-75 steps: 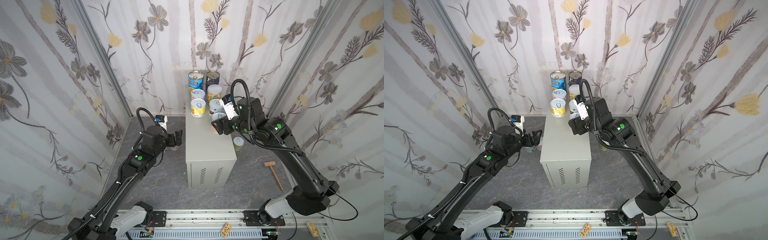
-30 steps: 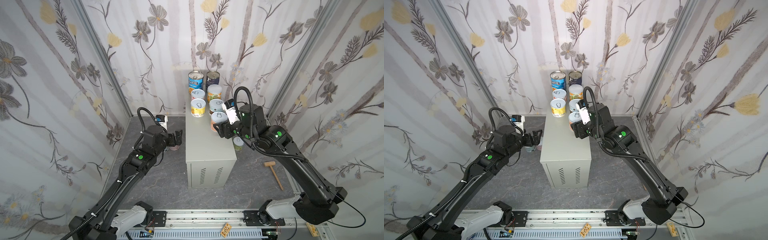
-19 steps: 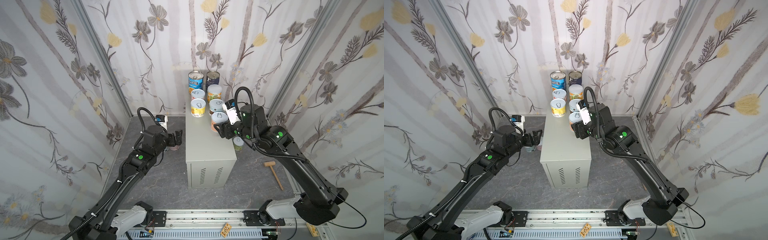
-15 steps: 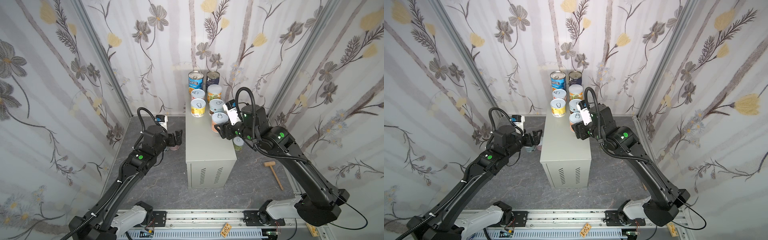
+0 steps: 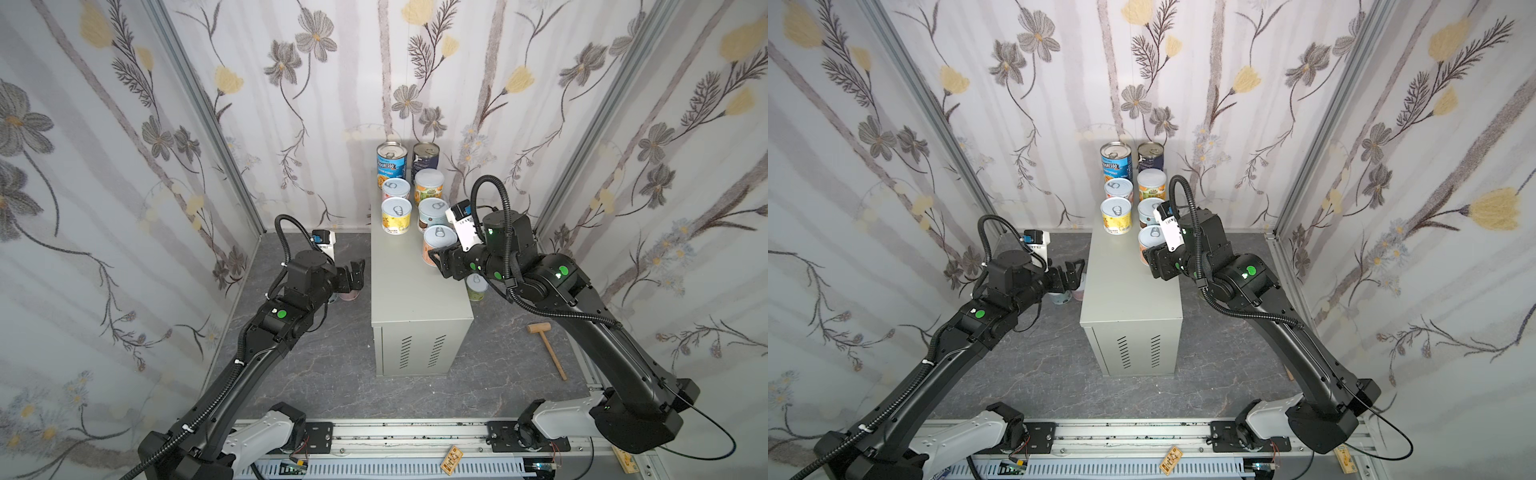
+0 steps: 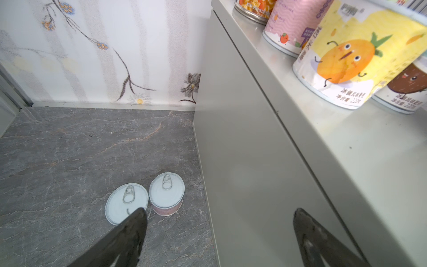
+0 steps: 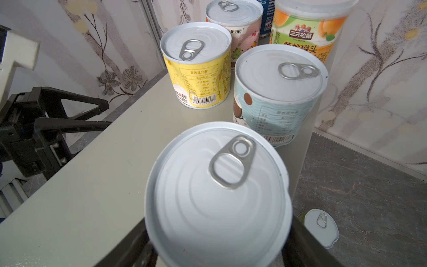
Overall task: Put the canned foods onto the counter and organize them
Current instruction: 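Lower the held can onto the cabinet top in front of the light-blue can, then open the right gripper and withdraw it while the left gripper lowers toward floor cans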
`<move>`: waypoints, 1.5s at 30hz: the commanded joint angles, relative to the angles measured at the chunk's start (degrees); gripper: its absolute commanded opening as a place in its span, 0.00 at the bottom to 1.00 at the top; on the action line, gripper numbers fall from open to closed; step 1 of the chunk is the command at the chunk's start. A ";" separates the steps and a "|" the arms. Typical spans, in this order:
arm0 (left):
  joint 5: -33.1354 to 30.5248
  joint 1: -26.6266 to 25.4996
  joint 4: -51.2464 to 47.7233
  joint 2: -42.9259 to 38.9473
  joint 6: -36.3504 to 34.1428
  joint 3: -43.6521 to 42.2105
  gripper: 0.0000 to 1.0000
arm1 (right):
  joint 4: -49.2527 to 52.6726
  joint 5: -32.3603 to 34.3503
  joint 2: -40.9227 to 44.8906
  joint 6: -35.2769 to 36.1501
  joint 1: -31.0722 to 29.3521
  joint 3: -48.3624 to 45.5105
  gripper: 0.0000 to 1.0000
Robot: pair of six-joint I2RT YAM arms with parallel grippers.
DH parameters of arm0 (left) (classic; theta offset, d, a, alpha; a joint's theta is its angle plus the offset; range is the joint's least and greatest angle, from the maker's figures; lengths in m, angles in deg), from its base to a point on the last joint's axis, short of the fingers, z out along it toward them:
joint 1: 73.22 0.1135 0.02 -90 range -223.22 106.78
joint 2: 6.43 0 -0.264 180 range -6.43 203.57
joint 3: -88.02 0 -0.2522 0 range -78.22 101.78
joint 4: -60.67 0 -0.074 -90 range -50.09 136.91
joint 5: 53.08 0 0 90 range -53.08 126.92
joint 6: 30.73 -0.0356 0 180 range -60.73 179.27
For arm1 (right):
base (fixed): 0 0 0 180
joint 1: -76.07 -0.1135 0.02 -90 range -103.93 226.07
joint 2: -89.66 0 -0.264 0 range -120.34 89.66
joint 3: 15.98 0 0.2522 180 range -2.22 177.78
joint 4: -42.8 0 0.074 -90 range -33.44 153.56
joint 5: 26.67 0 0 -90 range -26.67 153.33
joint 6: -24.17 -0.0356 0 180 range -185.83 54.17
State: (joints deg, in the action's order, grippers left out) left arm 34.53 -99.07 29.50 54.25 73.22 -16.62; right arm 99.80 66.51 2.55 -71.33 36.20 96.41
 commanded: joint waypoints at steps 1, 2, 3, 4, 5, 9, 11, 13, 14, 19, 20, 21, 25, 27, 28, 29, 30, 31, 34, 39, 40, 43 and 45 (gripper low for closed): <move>-0.84 -0.04 0.73 -0.22 0.63 0.43 1.00 | -3.17 0.52 -0.14 0.58 -0.11 -0.19 0.76; -1.01 0.03 0.70 -0.14 0.63 0.45 1.00 | -3.14 0.48 -0.16 0.57 -0.06 -0.19 0.77; -1.37 0.00 0.66 -0.04 0.72 0.40 1.00 | -3.14 0.43 -0.25 0.55 -0.03 -0.19 0.77; -1.94 0.01 0.57 0.11 0.93 0.36 1.00 | -3.23 0.42 -0.33 0.57 -0.03 -0.19 0.77; -2.51 0.00 0.44 0.33 1.06 0.36 1.00 | -3.19 0.35 -0.34 0.59 -0.03 -0.19 0.77; -7.05 -0.04 -0.01 0.76 2.01 0.23 1.00 | -4.08 -0.60 0.56 0.75 -0.04 -0.52 0.82; -9.81 0.05 0.11 0.84 2.39 -0.16 1.00 | -5.08 -1.13 1.68 0.92 -0.07 -1.25 0.85; -12.67 0.01 0.63 0.75 2.89 -0.84 1.00 | -7.13 -1.97 3.45 1.27 -0.10 -2.92 0.87; -13.67 0.04 0.93 0.78 3.13 -1.38 1.00 | -8.24 -2.25 4.40 1.44 -0.04 -3.83 0.88; -16.52 0.09 2.07 2.07 6.04 -3.98 1.00 | -17.58 -2.55 11.51 1.85 0.05 -12.00 1.00; -17.20 0.11 2.02 2.60 6.44 -4.50 1.00 | -19.62 -2.16 12.98 1.94 0.01 -13.73 1.00; -18.62 0.14 1.69 3.23 6.67 -5.17 1.00 | -21.77 -1.59 14.61 1.94 0.06 -15.85 1.00; -25.66 0.73 -1.15 5.77 9.47 -7.84 1.00 | -27.77 4.02 20.08 1.72 0.13 -22.18 1.00; -24.58 1.69 -1.34 6.60 11.03 -9.49 1.00 | -32.02 7.33 23.13 1.59 0.13 -26.30 1.00; -23.00 2.33 -1.22 6.96 11.99 -10.30 1.00 | -35.09 8.96 24.86 1.56 0.21 -28.98 1.00; -21.54 2.95 -1.14 7.41 12.94 -10.97 1.00 | -37.67 10.56 26.45 1.32 0.15 -31.49 1.00; -20.12 3.59 -1.06 7.95 13.99 -11.63 1.00 | -41.36 12.53 28.16 0.98 0.24 -34.17 1.00; -18.84 4.20 -0.98 8.49 14.86 -12.22 1.00 | -44.57 14.94 29.82 0.53 0.37 -37.12 1.00; -15.77 5.44 -1.36 10.88 15.12 -12.93 1.00 | -51.57 21.26 33.70 -1.89 0.94 -43.88 1.00; -13.15 7.84 -4.47 16.71 16.14 -11.99 1.00 | -54.97 25.10 37.15 -6.51 3.22 -50.27 1.00; -11.85 8.55 -4.41 17.85 16.36 -11.88 1.00 | -55.09 25.73 37.57 -7.43 3.65 -51.25 1.00; -8.97 9.87 -4.06 21.08 17.28 -11.09 1.00 | -56.41 26.50 38.59 -10.12 4.97 -54.00 1.00; -8.46 10.33 -4.08 23.39 17.71 -10.03 1.00 | -57.82 26.35 39.24 -11.47 5.67 -55.29 1.00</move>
State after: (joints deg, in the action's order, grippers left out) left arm 23.75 -89.21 25.68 75.87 89.11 -27.94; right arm 46.98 90.93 41.30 -79.20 41.27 42.32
